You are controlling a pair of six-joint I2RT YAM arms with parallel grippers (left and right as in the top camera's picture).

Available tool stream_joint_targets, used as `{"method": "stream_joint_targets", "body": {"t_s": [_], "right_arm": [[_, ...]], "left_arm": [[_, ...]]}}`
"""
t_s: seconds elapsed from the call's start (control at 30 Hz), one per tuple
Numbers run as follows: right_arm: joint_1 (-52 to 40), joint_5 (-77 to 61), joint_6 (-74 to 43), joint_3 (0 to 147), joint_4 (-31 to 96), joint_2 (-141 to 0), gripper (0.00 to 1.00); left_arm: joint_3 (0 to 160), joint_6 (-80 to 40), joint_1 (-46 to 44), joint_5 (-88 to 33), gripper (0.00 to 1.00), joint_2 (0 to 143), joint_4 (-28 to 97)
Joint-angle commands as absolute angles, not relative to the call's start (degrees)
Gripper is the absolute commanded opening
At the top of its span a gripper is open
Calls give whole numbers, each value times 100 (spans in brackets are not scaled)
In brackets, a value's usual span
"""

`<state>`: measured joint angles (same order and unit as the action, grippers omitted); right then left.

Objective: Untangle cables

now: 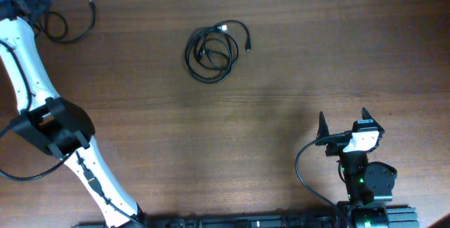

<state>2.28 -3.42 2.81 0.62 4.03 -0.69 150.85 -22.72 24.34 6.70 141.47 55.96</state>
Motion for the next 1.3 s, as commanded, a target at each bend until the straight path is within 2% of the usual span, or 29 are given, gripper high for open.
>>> {"method": "stream_joint_targets", "body": {"t_s": [0.0,0.07,0.17,0.23,0.27,0.3,0.33,0.4,0.43,0.57,0.7,0.77,1.03,1.13,1.23,1.27], "right_arm": [[189,-294,276,32,432,-36,98],[189,-294,276,32,432,-36,98],[189,-294,276,32,432,-36,98],[189,-294,276,32,432,-36,99],[189,-294,276,32,432,-36,98],[189,-294,276,32,432,-36,98],[189,-294,276,32,432,-36,98],[189,-294,276,32,432,-36,98],[189,-294,276,32,432,-36,98],[189,-294,276,32,432,-36,98],[189,-294,276,32,432,-36,98],[189,-294,276,32,432,-36,98],[189,-294,276,32,432,-36,98],[189,-294,276,32,432,-36,98],[189,-294,276,32,432,-36,98],[189,-294,276,32,432,-36,98]], "left_arm": [[15100,-1931,2464,513,96,14595,5454],[15098,-1490,2467,515,98,14763,5367],[15100,-808,2467,513,87,15093,5159],[15098,-692,2467,510,87,15255,5081],[15100,-694,2467,506,84,15316,5050],[15100,-694,2467,506,66,15386,5013],[15098,-694,2467,508,35,15415,5002],[15100,-696,2467,510,8,15430,4974],[15100,-696,2467,510,0,15428,4971],[15124,-731,2464,751,0,15268,5022],[15124,-1332,2414,3153,0,14888,5105],[15124,-1345,2401,3717,0,14794,5103],[14621,-1341,2362,3544,0,14818,4950],[14160,-1339,2362,3072,4,14818,4810],[13939,-1319,2351,2563,14,14818,4757],[13915,-1317,2342,2351,21,14818,4757]]}}
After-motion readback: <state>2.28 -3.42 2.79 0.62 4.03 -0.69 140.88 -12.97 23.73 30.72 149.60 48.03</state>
